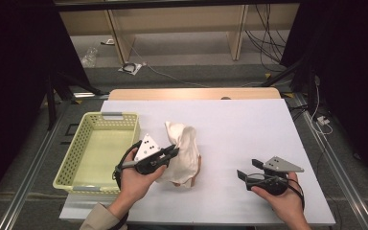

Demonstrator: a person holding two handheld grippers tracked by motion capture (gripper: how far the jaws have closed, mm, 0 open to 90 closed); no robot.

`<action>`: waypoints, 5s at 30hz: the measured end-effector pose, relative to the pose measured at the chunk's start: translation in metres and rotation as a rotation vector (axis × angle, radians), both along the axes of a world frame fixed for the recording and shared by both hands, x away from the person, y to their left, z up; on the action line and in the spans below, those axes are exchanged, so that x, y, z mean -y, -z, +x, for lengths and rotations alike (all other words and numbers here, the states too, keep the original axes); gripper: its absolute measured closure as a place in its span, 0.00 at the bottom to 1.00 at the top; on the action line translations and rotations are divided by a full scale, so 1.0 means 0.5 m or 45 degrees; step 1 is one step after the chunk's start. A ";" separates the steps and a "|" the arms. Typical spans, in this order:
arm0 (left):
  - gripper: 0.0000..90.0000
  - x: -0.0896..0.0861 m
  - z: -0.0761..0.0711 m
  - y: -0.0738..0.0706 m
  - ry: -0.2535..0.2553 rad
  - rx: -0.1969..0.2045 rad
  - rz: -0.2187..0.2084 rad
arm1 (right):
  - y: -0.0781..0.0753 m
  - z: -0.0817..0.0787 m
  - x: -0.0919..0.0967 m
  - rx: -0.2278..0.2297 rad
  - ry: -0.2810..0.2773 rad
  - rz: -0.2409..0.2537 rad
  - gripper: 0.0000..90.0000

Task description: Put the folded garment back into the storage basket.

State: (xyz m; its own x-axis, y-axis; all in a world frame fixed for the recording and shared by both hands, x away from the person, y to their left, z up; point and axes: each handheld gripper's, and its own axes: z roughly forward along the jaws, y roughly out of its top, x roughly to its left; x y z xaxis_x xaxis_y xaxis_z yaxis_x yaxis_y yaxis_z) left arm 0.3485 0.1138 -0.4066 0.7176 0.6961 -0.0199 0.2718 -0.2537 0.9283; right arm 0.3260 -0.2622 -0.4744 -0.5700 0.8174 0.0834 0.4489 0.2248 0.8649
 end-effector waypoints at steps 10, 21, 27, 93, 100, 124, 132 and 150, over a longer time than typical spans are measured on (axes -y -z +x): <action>0.91 -0.005 0.001 -0.004 -0.009 0.007 -0.003 | 0.000 0.000 0.000 -0.001 0.001 0.001 0.30; 0.91 -0.012 0.002 -0.011 -0.021 0.018 -0.013 | 0.000 0.000 0.000 0.002 0.002 0.000 0.30; 0.91 -0.016 0.003 -0.013 -0.029 0.025 -0.015 | 0.000 0.000 0.000 0.001 0.003 0.000 0.30; 0.91 -0.058 0.013 -0.034 -0.093 0.050 -0.042 | -0.001 0.000 0.001 0.005 0.006 0.003 0.30; 0.91 -0.062 0.015 -0.036 -0.101 0.053 -0.046 | -0.001 0.000 0.001 0.005 0.006 0.003 0.30; 0.91 -0.075 0.017 -0.041 -0.122 0.063 -0.056 | 0.000 0.000 0.001 0.003 0.008 0.005 0.30; 0.91 -0.080 0.017 -0.045 -0.131 0.068 -0.062 | -0.001 0.000 0.001 0.004 0.010 0.009 0.30; 0.91 -0.091 0.018 -0.051 -0.148 0.076 -0.074 | -0.001 0.000 0.001 0.005 0.012 0.012 0.30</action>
